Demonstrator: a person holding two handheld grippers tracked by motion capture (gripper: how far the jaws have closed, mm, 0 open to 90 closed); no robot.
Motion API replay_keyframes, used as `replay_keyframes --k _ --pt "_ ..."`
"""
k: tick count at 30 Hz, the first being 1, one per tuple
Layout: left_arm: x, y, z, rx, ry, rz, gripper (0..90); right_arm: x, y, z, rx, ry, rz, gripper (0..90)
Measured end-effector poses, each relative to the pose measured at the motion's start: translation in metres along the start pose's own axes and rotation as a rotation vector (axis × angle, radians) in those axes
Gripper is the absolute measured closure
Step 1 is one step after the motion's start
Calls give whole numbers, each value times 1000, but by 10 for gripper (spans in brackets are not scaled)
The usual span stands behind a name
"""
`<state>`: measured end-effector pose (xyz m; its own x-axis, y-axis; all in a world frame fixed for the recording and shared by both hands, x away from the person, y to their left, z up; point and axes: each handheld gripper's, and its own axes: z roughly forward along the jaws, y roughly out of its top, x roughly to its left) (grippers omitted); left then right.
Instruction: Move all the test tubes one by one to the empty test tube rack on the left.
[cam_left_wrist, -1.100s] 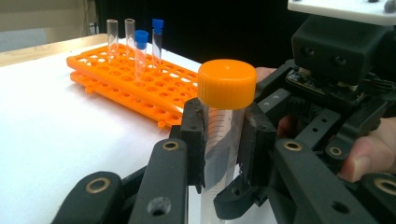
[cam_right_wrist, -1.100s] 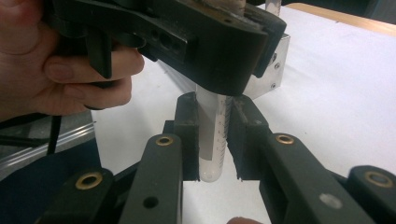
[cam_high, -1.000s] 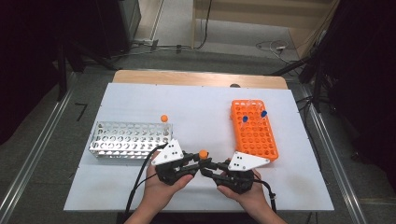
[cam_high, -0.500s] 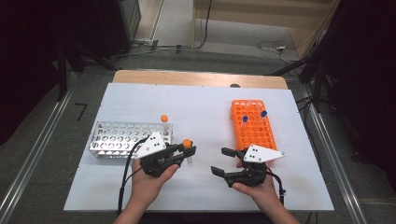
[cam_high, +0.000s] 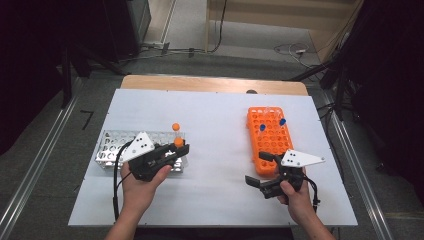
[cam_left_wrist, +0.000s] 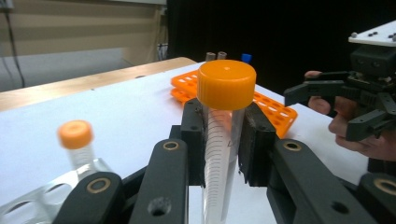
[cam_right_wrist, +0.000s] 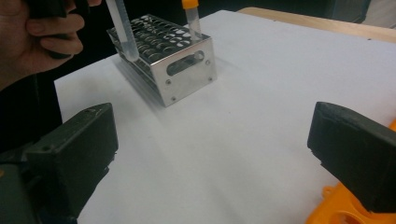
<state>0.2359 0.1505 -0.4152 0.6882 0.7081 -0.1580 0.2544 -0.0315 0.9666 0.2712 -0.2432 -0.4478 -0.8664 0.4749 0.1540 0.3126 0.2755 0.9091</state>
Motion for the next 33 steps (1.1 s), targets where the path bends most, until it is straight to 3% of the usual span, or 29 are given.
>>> replay_keyframes --k 13,21,33 --pt "32 12 -21 -25 107 -5 745 -20 -5 -17 9 -74 19 0" --pt "52 15 -2 -17 150 -25 745 -27 -8 -22 4 -101 32 0" --pt "76 12 21 -8 237 -74 745 -30 -10 -23 4 -103 36 0"
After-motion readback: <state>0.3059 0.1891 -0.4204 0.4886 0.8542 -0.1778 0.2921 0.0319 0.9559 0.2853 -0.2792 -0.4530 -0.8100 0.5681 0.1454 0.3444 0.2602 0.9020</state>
